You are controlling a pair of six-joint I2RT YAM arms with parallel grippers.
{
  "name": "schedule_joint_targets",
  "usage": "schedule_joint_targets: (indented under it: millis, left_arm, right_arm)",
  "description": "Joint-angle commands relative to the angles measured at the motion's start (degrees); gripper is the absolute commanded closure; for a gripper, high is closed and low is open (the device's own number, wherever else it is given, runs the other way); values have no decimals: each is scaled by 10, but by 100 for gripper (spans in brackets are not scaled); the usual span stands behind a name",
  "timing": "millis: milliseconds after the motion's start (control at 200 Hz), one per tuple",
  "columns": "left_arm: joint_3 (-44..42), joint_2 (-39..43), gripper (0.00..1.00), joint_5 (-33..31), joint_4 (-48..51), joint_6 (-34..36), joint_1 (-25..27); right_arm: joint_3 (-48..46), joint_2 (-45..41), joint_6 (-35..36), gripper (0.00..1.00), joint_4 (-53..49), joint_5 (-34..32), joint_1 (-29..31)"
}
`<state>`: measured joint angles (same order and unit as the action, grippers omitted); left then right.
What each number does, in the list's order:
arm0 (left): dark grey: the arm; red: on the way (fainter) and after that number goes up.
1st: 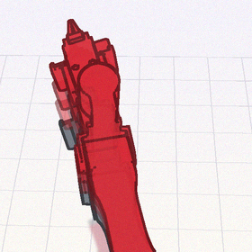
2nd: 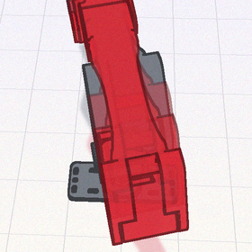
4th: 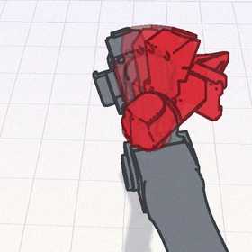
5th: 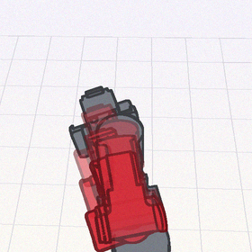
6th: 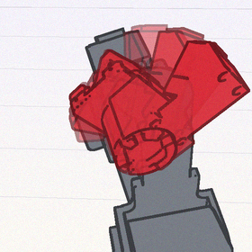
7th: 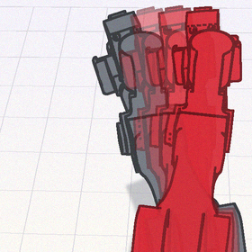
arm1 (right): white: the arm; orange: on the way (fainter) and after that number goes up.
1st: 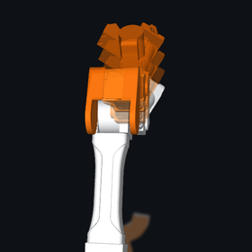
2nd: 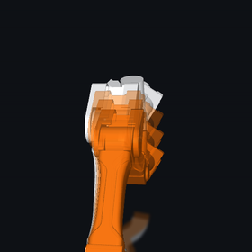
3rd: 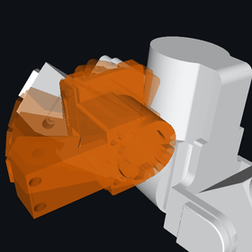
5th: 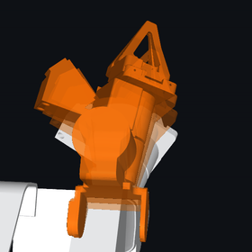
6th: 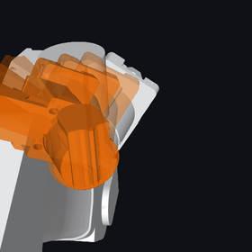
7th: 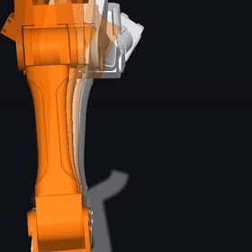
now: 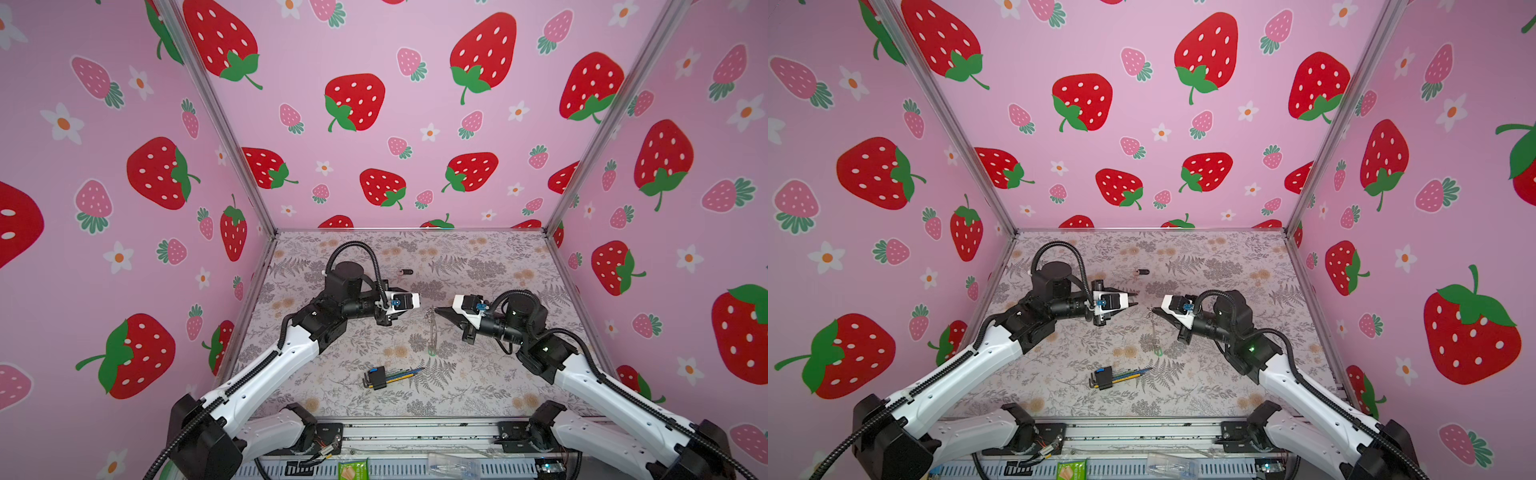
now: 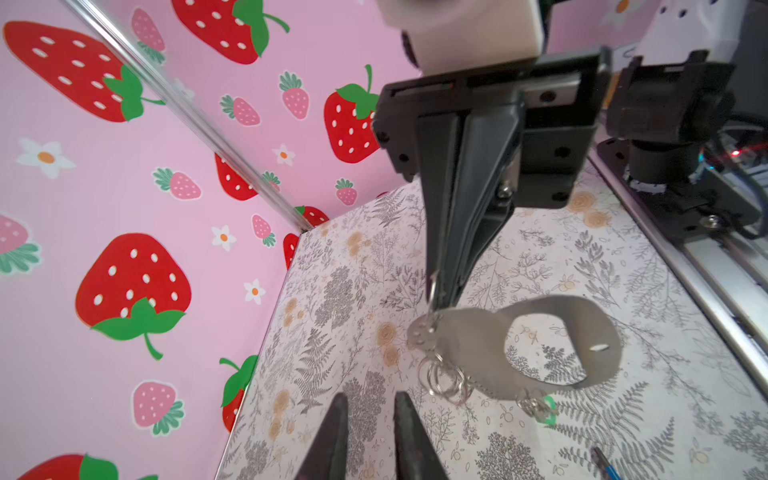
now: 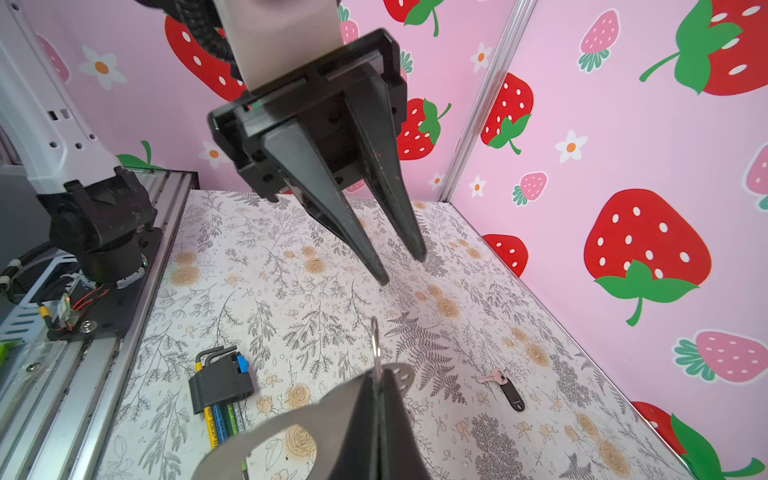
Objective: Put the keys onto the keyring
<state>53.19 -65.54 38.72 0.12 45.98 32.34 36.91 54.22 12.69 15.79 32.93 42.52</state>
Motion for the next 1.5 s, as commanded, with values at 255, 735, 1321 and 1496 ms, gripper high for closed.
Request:
schedule_joint_targets:
  millis: [255, 735, 1321, 1496]
  left_arm:
    - [-55, 8, 77, 98, -165, -145, -3]
    - [-36, -20, 79, 138, -167, -150, -2]
    - [-6, -31, 84, 149, -129, -126, 10]
    - [1, -36, 87, 148, -110, -113, 11]
  right_arm:
    - [7, 24, -60, 96, 87, 38, 2]
    - [12, 25, -67, 96, 97, 61, 1]
    - [10, 30, -63, 96, 93, 68, 2]
    - [10, 28, -62, 96, 94, 68, 2]
